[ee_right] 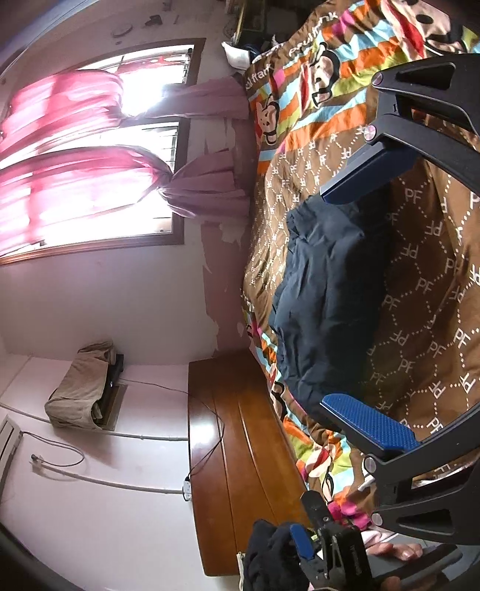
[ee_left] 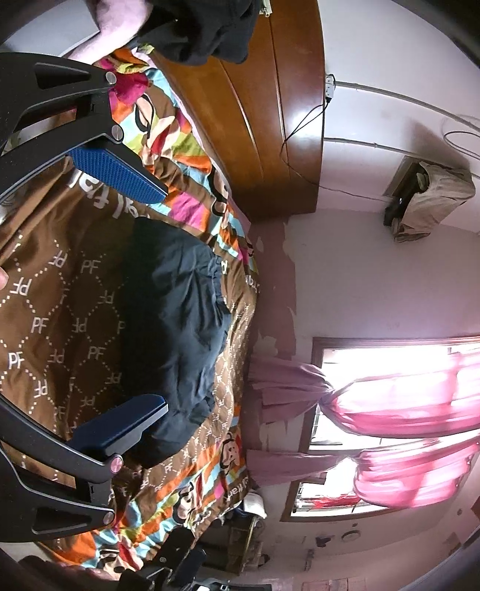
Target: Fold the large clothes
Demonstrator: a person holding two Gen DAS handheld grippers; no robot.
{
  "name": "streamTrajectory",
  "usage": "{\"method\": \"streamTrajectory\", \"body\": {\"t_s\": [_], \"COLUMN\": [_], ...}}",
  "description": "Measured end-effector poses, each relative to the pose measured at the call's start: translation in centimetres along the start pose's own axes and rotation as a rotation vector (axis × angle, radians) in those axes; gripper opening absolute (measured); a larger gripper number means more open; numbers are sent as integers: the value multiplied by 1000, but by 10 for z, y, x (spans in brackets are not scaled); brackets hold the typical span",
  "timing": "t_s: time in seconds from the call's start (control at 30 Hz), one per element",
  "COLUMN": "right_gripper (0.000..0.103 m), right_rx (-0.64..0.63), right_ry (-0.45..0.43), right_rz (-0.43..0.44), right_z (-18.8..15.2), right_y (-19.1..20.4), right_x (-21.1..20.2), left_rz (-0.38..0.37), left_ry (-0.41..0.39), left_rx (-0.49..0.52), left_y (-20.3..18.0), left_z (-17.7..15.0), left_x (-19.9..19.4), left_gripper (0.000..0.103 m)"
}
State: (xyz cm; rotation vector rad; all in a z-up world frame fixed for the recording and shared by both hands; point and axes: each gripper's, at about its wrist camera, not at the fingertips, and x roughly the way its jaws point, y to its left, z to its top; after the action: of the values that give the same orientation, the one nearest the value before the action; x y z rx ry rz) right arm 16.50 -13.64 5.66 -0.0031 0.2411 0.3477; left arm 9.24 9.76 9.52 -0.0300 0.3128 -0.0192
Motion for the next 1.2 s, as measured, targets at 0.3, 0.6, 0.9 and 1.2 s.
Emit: {"method": "streamTrajectory", "body": {"t_s": [0.3, 0.6, 0.9, 1.2], "right_gripper": [103, 103, 103, 103], "right_rx": [40, 48, 60, 80], "right_ry": [32, 63, 99, 119], "right_rz": [-24, -46, -56, -63], "right_z": [-20, -34, -45, -50], "right_y": [6, 12, 11, 8], "right_x": [-1, 2, 10, 14], "left_rz": [-1, -1, -3, -3], "left_ry": [16, 43, 75, 78], "left_rx": [5, -4, -9, 1], "left_y": [4, 10, 13, 13], "left_z": [-20, -38, -54, -56], "left_x": [-2, 7, 15, 17], "left_gripper": [101, 101, 101, 101]}}
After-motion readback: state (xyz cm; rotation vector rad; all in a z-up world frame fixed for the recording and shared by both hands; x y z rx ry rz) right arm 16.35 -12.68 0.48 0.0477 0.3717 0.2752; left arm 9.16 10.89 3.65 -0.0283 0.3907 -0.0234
